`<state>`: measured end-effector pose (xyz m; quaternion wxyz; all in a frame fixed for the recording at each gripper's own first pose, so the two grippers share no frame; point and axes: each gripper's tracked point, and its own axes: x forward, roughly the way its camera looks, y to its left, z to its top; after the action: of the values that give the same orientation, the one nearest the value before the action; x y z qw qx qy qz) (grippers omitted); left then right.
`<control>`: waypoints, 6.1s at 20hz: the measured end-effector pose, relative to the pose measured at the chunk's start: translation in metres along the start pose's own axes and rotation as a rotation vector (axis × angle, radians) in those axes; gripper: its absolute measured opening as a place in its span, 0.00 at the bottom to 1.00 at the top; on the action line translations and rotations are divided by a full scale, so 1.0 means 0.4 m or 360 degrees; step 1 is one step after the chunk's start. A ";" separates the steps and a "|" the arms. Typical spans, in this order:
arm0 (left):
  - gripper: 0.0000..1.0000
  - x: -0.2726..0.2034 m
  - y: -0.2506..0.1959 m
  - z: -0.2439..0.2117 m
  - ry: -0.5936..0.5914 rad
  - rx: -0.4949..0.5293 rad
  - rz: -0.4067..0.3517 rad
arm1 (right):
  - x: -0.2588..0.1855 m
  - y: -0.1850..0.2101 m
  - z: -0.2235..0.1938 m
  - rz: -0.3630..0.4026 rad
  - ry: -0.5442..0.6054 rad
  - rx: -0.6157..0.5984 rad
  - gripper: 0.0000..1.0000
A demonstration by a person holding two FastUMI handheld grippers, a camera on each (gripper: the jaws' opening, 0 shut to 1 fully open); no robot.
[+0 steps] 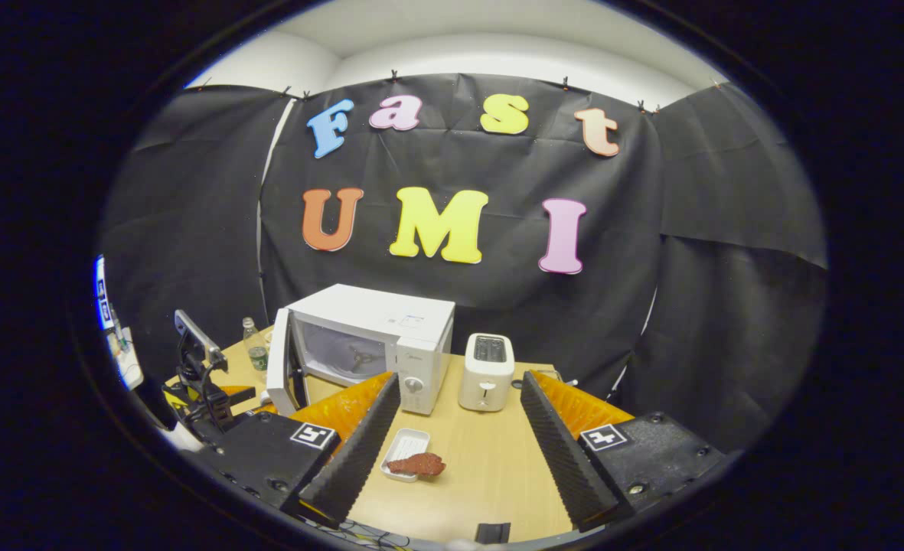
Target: Open the microwave oven with the left hand, put the food in, and close the microwave oven.
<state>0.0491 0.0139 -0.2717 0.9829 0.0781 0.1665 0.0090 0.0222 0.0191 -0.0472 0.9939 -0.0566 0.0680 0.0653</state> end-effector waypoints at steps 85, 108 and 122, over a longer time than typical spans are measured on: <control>0.95 -0.180 0.261 0.009 -0.0058 0.0032 -0.0175 | 1.018 0.745 -0.310 0.0042 -0.0010 0.1694 0.15; 0.95 -0.141 0.265 0.039 -0.0069 0.0047 -0.0189 | 1.114 0.683 -0.359 -0.0205 -0.0048 0.0987 1.00; 0.94 -0.219 0.303 0.284 -0.0323 0.0027 -0.0251 | 0.540 0.426 -0.006 -0.0059 -0.0047 0.0380 1.00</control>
<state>0.0046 0.1125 -0.1182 0.9916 0.0736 0.0720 -0.0777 0.2108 0.2129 -0.0981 0.9955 0.0619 0.0597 0.0391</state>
